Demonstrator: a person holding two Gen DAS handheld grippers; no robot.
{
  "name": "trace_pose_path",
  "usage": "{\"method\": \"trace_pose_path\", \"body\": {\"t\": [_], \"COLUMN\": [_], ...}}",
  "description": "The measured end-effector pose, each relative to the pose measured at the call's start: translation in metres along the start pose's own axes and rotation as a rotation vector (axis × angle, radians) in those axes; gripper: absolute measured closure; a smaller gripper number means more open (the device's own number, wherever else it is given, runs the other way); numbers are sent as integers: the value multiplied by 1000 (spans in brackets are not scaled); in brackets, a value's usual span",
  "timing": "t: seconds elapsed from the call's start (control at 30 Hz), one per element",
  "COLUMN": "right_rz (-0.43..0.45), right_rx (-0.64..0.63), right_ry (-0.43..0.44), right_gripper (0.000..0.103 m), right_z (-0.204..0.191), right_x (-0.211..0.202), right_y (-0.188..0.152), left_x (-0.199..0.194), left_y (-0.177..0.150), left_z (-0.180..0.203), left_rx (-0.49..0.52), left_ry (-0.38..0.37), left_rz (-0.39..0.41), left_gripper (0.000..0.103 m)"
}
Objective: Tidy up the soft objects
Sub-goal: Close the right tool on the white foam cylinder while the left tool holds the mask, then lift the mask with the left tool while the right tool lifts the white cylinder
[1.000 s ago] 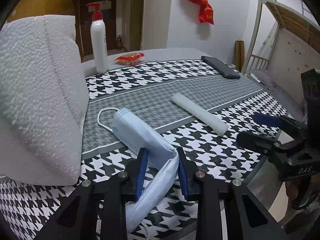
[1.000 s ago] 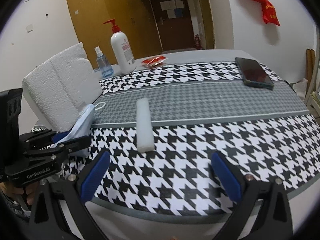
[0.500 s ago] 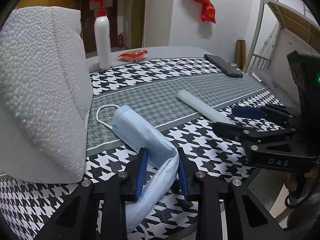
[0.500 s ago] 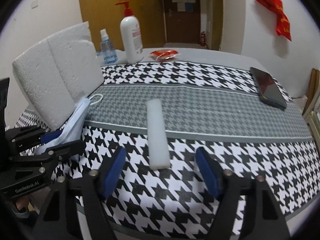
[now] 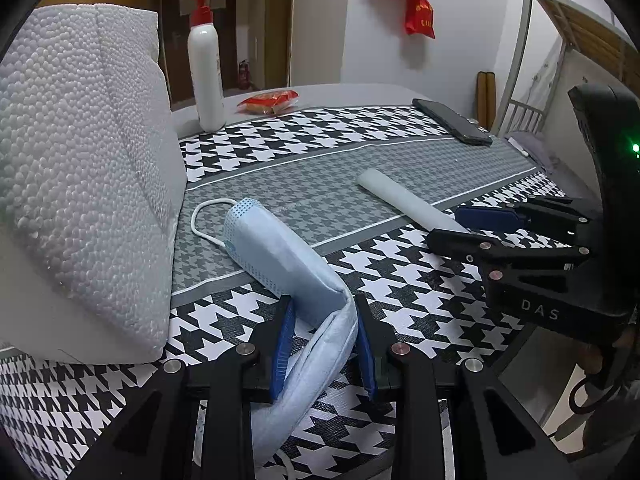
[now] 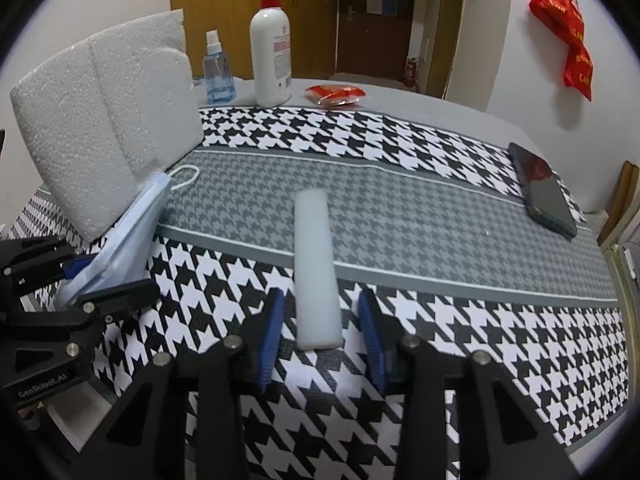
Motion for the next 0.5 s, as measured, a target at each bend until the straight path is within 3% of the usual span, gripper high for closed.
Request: {"method": "trace_pose_path", "body": {"t": [0.5], "right_rz": [1], "right_rx": [11], "right_ry": [-1], "right_gripper": [61], "right_z": [1], "right_x": [0], "right_y": [0], "left_x": [1], "left_y": [0], "left_z": [1], "left_rx": [2], "left_ry": [5], "left_rz": [0], "left_gripper": [72]}}
Point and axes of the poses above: each gripper's, at about its wrist camera, not at the fingertips, and x roughly the way its jaws point, z to its right, y to its top, the point moved 9 cm from there along x, roughly the way its jaws point, and after that the axes turned 5 degrees about y, right-handed, at the moved point
